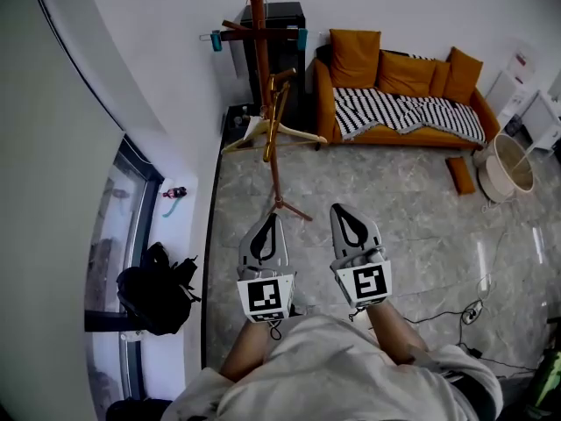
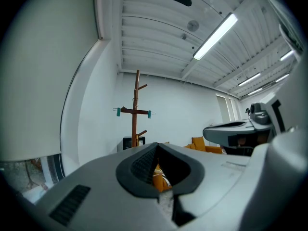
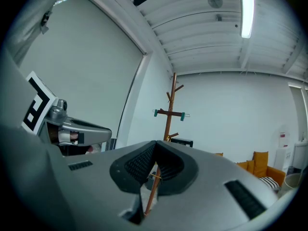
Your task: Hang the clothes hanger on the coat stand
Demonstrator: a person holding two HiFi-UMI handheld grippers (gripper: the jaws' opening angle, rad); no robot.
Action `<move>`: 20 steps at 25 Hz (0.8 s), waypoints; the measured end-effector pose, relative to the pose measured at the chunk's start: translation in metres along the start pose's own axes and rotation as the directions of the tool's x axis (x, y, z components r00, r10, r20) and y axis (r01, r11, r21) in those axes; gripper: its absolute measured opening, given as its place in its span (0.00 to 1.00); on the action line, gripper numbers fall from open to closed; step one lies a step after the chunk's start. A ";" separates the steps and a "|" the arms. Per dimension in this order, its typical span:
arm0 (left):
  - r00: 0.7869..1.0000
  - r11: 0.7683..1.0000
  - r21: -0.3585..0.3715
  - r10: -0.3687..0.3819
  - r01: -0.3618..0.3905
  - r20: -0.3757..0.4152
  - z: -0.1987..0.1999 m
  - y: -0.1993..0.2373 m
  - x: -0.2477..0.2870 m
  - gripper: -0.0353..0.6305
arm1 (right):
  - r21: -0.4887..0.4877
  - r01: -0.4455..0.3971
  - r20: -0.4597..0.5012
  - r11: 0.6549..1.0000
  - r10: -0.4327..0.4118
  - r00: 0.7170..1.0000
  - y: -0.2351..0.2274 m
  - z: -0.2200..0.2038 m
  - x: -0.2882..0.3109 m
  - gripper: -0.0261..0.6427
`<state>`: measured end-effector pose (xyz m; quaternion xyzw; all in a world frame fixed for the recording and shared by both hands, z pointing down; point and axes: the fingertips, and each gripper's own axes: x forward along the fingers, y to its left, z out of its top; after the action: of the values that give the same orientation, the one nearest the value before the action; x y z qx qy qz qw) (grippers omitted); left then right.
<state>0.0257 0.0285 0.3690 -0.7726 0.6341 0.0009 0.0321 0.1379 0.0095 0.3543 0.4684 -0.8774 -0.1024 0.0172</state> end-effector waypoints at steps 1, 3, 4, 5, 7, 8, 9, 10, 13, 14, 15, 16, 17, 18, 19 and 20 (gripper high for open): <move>1.000 1.000 0.003 0.002 -0.002 0.000 0.000 0.000 -0.001 0.07 | -0.001 0.000 0.000 1.000 0.000 1.000 -0.001 0.001 -0.001 0.05; 1.000 1.000 0.007 0.002 -0.002 -0.002 0.001 0.000 0.001 0.07 | -0.003 0.002 -0.002 1.000 -0.002 1.000 -0.003 0.000 -0.001 0.05; 1.000 1.000 0.007 0.000 0.000 -0.004 0.001 0.000 0.002 0.07 | 0.001 0.004 -0.002 1.000 -0.004 1.000 -0.004 -0.002 0.000 0.05; 1.000 1.000 0.008 -0.003 0.003 -0.006 0.001 -0.001 0.003 0.07 | 0.004 0.006 -0.003 1.000 -0.006 1.000 -0.005 -0.003 0.000 0.05; 1.000 1.000 0.011 -0.012 0.012 -0.009 0.002 -0.004 0.004 0.07 | 0.006 0.008 -0.009 1.000 -0.007 1.000 -0.005 -0.005 -0.001 0.05; 1.000 1.000 0.011 -0.016 0.016 -0.010 0.001 -0.006 0.004 0.07 | 0.005 0.008 -0.012 1.000 -0.008 1.000 -0.005 -0.005 -0.001 0.05; 1.000 1.000 0.012 -0.019 0.019 -0.011 0.001 -0.007 0.004 0.07 | 0.004 0.010 -0.015 1.000 -0.010 1.000 -0.005 -0.005 -0.002 0.05; 1.000 1.000 0.012 -0.022 0.022 -0.013 0.001 -0.007 0.004 0.07 | 0.003 0.012 -0.017 1.000 -0.012 1.000 -0.006 -0.005 -0.003 0.05; 1.000 1.000 0.010 -0.027 0.027 -0.016 -0.001 -0.008 0.005 0.07 | 0.004 0.015 -0.025 1.000 -0.015 1.000 -0.007 -0.008 -0.004 0.05; 0.999 1.000 0.009 -0.029 0.029 -0.016 -0.002 -0.009 0.006 0.07 | 0.004 0.016 -0.026 1.000 -0.016 1.000 -0.007 -0.008 -0.004 0.05; 0.999 0.999 0.010 -0.033 0.033 -0.015 -0.001 -0.010 0.006 0.07 | 0.002 0.018 -0.027 1.000 -0.018 0.999 -0.008 -0.008 -0.004 0.05; 0.999 0.999 0.012 -0.038 0.038 -0.014 0.000 -0.011 0.007 0.07 | 0.000 0.019 -0.026 1.000 -0.019 0.999 -0.008 -0.008 -0.004 0.05; 0.999 0.999 0.013 -0.042 0.042 -0.011 0.001 -0.012 0.008 0.07 | -0.002 0.021 -0.022 1.000 -0.021 1.000 -0.009 -0.007 -0.003 0.05; 0.999 0.999 0.014 -0.046 0.046 -0.006 0.003 -0.013 0.009 0.07 | -0.004 0.021 -0.018 1.000 -0.021 1.000 -0.009 -0.006 -0.002 0.05; 0.999 0.999 0.015 -0.049 0.049 -0.001 0.004 -0.013 0.011 0.07 | -0.007 0.020 -0.018 1.000 -0.020 1.000 -0.009 -0.004 0.000 0.05; 0.999 0.999 0.015 -0.051 0.051 0.003 0.005 -0.013 0.012 0.07 | -0.011 0.018 -0.022 1.000 -0.018 1.000 -0.009 -0.003 0.001 0.05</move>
<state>0.0408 0.0194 0.3641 -0.7882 0.6142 -0.0034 0.0389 0.1449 0.0039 0.3552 0.4771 -0.8725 -0.1021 0.0283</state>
